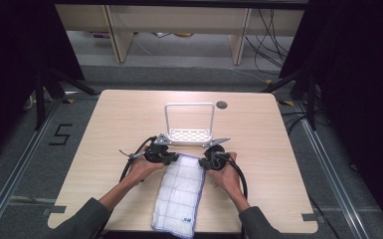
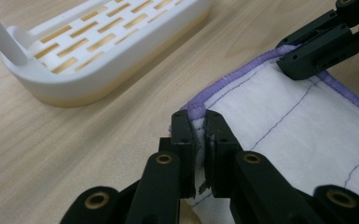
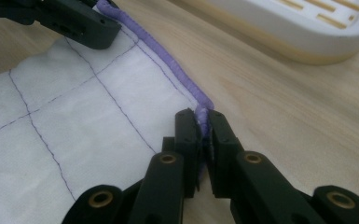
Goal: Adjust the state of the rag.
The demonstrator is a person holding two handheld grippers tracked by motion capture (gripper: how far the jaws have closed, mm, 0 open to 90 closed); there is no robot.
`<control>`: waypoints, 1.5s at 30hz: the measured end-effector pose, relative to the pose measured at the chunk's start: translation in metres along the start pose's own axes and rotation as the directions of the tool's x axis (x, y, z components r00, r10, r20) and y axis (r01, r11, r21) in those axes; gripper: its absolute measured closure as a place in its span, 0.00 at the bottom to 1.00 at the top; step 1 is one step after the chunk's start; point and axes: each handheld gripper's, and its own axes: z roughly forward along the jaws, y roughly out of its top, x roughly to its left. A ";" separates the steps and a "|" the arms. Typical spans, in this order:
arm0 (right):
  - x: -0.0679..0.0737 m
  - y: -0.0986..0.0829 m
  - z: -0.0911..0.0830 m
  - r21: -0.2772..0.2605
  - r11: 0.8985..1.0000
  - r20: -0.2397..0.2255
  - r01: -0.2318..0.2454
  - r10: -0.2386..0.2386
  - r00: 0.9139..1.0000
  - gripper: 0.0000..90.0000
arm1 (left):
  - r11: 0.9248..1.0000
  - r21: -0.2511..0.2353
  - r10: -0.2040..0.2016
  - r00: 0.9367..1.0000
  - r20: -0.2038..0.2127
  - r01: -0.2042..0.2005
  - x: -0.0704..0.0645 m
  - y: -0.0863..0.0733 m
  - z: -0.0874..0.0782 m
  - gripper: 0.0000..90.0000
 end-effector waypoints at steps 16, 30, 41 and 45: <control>0.016 0.017 -0.036 -0.099 0.992 -0.026 0.075 -0.078 0.997 0.95 | 0.994 -0.105 0.011 0.999 0.040 -0.007 -0.015 0.017 -0.040 0.93; 0.030 0.027 -0.075 -0.198 0.976 -0.043 0.089 -0.100 0.994 0.95 | 0.981 -0.192 0.028 0.998 0.060 -0.016 -0.024 0.029 -0.083 0.93; 0.039 0.034 -0.091 -0.262 0.958 -0.050 0.112 -0.130 0.990 0.95 | 0.976 -0.217 0.045 0.996 0.074 -0.028 -0.028 0.039 -0.102 0.93; 0.042 0.037 -0.099 -0.275 0.954 -0.053 0.118 -0.138 0.989 0.95 | 0.975 -0.218 0.052 0.995 0.083 -0.032 -0.030 0.044 -0.111 0.93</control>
